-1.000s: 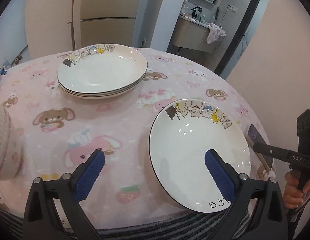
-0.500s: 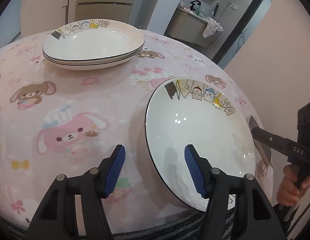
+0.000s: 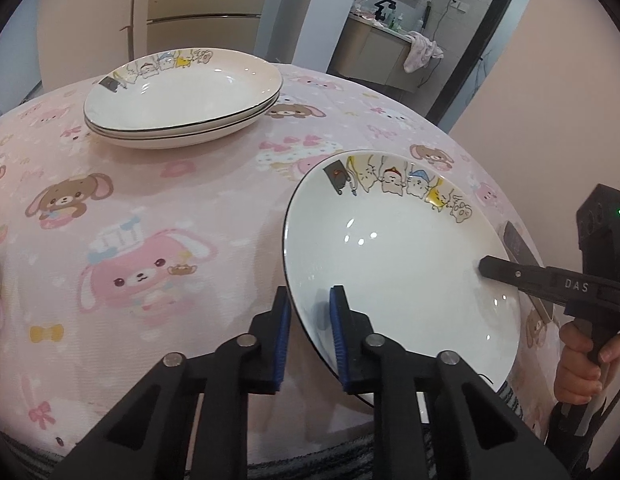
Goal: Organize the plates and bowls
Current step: 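Lift the stacked plates with both grippers and carry them over another cartoon plate, then lower the held plates onto the other plate and open both grippers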
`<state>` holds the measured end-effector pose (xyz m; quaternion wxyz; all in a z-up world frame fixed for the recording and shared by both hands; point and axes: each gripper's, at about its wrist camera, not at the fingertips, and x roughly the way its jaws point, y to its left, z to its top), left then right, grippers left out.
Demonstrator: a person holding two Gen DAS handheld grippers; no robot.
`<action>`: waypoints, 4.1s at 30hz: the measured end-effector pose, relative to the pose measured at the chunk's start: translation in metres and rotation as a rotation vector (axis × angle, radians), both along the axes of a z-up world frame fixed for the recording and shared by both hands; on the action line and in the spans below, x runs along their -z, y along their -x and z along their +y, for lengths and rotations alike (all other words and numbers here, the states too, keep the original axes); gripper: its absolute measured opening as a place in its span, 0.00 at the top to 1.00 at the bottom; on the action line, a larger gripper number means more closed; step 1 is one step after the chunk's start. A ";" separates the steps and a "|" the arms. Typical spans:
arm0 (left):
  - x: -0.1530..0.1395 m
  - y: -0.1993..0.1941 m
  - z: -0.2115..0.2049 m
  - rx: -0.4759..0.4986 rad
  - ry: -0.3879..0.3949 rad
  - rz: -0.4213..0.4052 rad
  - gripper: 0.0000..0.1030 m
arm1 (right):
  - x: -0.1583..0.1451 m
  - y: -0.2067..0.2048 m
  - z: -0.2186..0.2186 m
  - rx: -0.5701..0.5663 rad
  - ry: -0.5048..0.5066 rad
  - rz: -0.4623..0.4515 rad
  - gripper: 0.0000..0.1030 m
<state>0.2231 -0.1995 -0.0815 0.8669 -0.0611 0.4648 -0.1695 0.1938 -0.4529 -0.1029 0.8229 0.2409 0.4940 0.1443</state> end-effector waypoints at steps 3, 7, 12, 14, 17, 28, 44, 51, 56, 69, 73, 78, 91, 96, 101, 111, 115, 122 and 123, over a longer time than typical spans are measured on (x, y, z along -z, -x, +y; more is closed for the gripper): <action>0.000 0.000 0.000 -0.001 0.000 -0.004 0.82 | 0.003 0.001 -0.001 0.011 -0.024 -0.002 0.90; 0.000 0.000 0.001 0.000 0.007 -0.004 0.82 | 0.003 0.001 -0.001 0.009 -0.036 0.006 0.90; 0.001 0.000 -0.001 0.005 -0.001 -0.005 0.82 | 0.004 -0.001 -0.001 -0.010 -0.046 0.015 0.89; 0.001 0.000 -0.001 0.005 0.000 -0.003 0.82 | 0.004 -0.001 -0.001 -0.013 -0.051 0.020 0.89; 0.000 0.002 -0.003 0.007 -0.007 -0.006 0.82 | 0.002 -0.002 0.000 -0.022 -0.036 0.020 0.89; -0.019 0.015 0.008 -0.046 -0.048 -0.063 0.82 | -0.020 0.010 0.026 -0.099 0.074 -0.064 0.86; -0.086 0.016 0.064 -0.189 -0.050 -0.151 0.81 | -0.086 -0.009 0.081 -0.201 0.109 -0.207 0.85; -0.128 -0.007 0.096 -0.251 -0.060 -0.223 0.81 | -0.124 -0.041 0.120 -0.249 0.128 -0.263 0.84; -0.156 -0.036 0.113 -0.330 -0.062 -0.286 0.81 | -0.157 -0.072 0.143 -0.259 0.147 -0.340 0.84; -0.146 -0.092 0.118 -0.475 -0.184 -0.311 0.81 | -0.156 -0.148 0.167 -0.262 0.134 -0.354 0.82; -0.115 -0.110 0.125 -0.471 -0.166 -0.232 0.80 | -0.131 -0.162 0.175 -0.262 0.178 -0.283 0.81; -0.080 -0.128 0.135 -0.451 -0.146 -0.160 0.80 | -0.105 -0.177 0.182 -0.269 0.213 -0.210 0.81; -0.033 -0.145 0.141 -0.448 -0.138 -0.047 0.78 | -0.071 -0.188 0.195 -0.243 0.287 -0.137 0.78; -0.027 -0.147 0.138 -0.438 -0.136 -0.015 0.78 | -0.068 -0.185 0.203 -0.208 0.387 -0.173 0.78; -0.027 -0.146 0.134 -0.436 -0.162 -0.019 0.78 | -0.062 -0.189 0.202 -0.211 0.383 -0.157 0.78; -0.030 -0.144 0.124 -0.409 -0.231 0.032 0.74 | -0.055 -0.189 0.206 -0.205 0.447 -0.130 0.73; -0.032 -0.143 0.135 -0.423 -0.186 0.064 0.70 | -0.058 -0.190 0.203 -0.207 0.447 -0.132 0.73; -0.027 -0.141 0.151 -0.447 -0.126 0.130 0.46 | -0.058 -0.194 0.197 -0.200 0.449 -0.105 0.72; -0.028 -0.141 0.153 -0.457 -0.123 0.129 0.42 | -0.057 -0.195 0.196 -0.198 0.443 -0.099 0.72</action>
